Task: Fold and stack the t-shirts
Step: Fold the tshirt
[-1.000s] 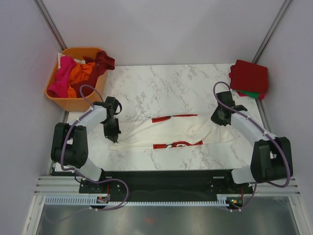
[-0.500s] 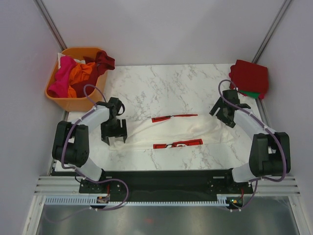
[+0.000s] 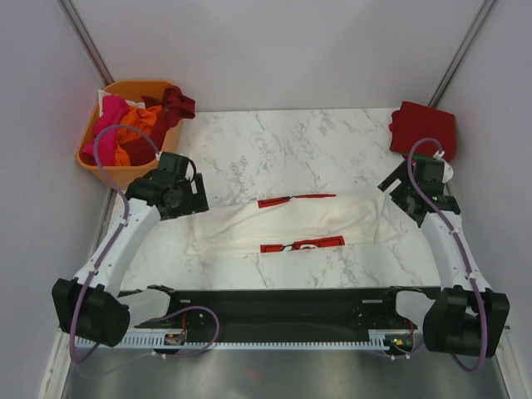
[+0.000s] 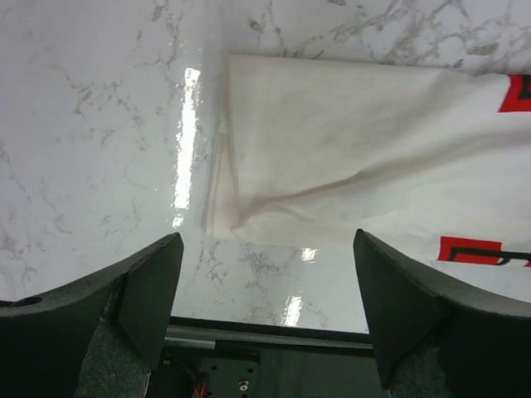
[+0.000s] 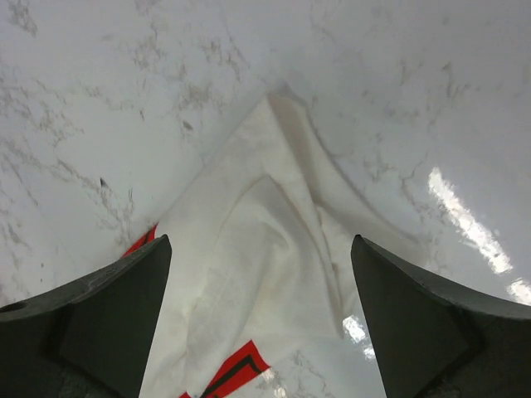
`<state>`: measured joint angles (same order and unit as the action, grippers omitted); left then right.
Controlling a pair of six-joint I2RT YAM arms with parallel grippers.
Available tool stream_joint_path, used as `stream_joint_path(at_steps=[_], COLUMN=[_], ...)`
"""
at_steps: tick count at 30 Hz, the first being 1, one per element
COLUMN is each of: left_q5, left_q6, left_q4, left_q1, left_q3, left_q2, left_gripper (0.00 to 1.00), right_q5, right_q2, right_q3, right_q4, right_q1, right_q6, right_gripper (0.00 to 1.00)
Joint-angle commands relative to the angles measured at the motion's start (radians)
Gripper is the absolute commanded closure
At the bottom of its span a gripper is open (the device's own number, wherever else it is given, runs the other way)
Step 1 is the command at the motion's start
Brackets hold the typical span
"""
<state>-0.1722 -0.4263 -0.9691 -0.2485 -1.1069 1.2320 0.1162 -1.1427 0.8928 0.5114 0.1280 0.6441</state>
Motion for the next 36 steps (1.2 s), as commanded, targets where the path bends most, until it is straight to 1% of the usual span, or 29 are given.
stream_joint_path(at_steps=[1,2,5,10,12,14,17,19,20,21,23,24,25,26,27,28,29,30,32,33,34,35,36], left_q5=[0.069,0.098,0.129,0.165,0.158,0.154,0.145,0.132,0.128,0.126,0.117,0.114,0.109,0.105,0.102,0.096,0.088,0.080,0.079,0.074,0.070,0.066,0.062], left_q6=[-0.055,-0.058,-0.054,-0.064,-0.071,-0.071,-0.075,-0.078,-0.080,-0.081,-0.083,-0.085,-0.085,-0.085,-0.085,-0.083,-0.081,-0.081,-0.080,-0.084,-0.083,-0.085,-0.086], left_q4=[0.056,0.069,0.075,0.089,0.104,0.112,0.118,0.118,0.118,0.118,0.121,0.122,0.122,0.124,0.122,0.125,0.125,0.125,0.127,0.125,0.125,0.127,0.125], left_q1=[-0.035,-0.050,-0.061,-0.071,-0.072,-0.072,-0.074,-0.074,-0.072,-0.074,-0.074,-0.074,-0.074,-0.074,-0.074,-0.072,-0.072,-0.072,-0.074,-0.072,-0.072,-0.072,-0.074], left_q3=[0.089,0.107,0.151,0.180,0.194,0.200,0.206,0.208,0.209,0.209,0.213,0.213,0.213,0.214,0.214,0.214,0.214,0.214,0.214,0.214,0.214,0.216,0.216], left_q2=[-0.095,-0.115,-0.189,-0.285,-0.302,-0.319,-0.325,-0.330,-0.333,-0.336,-0.342,-0.348,-0.351,-0.355,-0.355,-0.359,-0.359,-0.359,-0.358,-0.359,-0.365,-0.368,-0.371], left_gripper=[0.10,0.10,0.10,0.11,0.11,0.11,0.11,0.11,0.12,0.12,0.12,0.12,0.12,0.12,0.12,0.13,0.13,0.13,0.13,0.13,0.14,0.14,0.14], right_q5=[-0.197,-0.246,-0.286,-0.250,-0.240,-0.236,-0.216,-0.185,-0.184,-0.182,-0.182,-0.179,-0.155,-0.127,-0.080,-0.041,0.029,0.060,0.076,0.027,-0.051,-0.126,-0.236], right_q2=[0.043,0.075,0.133,0.172,0.166,0.124,0.051,0.019,0.011,-0.005,-0.064,-0.092,-0.156,-0.190,-0.222,-0.295,-0.343,-0.462,-0.614,-0.697,-0.880,-0.982,-1.088], right_q3=[-0.113,-0.168,-0.271,-0.385,-0.400,-0.405,-0.410,-0.414,-0.413,-0.411,-0.382,-0.362,-0.309,-0.273,-0.237,-0.150,-0.096,0.048,0.243,0.479,0.615,0.773,1.136], right_q4=[0.041,0.036,0.036,0.023,-0.013,-0.045,-0.105,-0.140,-0.186,-0.210,-0.273,-0.290,-0.318,-0.327,-0.342,-0.373,-0.390,-0.402,-0.406,-0.404,-0.401,-0.372,-0.302], right_q1=[-0.010,-0.010,-0.010,-0.010,-0.010,-0.010,-0.010,-0.010,-0.010,-0.010,-0.010,-0.017,-0.025,-0.037,-0.085,-0.111,-0.143,-0.209,-0.255,-0.290,-0.303,-0.313,-0.326], right_q6=[0.078,0.091,0.124,0.144,0.150,0.150,0.147,0.154,0.157,0.158,0.161,0.163,0.161,0.161,0.166,0.166,0.166,0.152,0.120,0.064,0.030,-0.007,-0.047], right_gripper=[0.02,0.02,0.02,0.02,0.02,0.04,0.18,0.39,0.51,0.68,0.85,0.96,1.00,1.00,1.00,1.00,1.00,1.00,1.00,1.00,1.00,0.99,0.78])
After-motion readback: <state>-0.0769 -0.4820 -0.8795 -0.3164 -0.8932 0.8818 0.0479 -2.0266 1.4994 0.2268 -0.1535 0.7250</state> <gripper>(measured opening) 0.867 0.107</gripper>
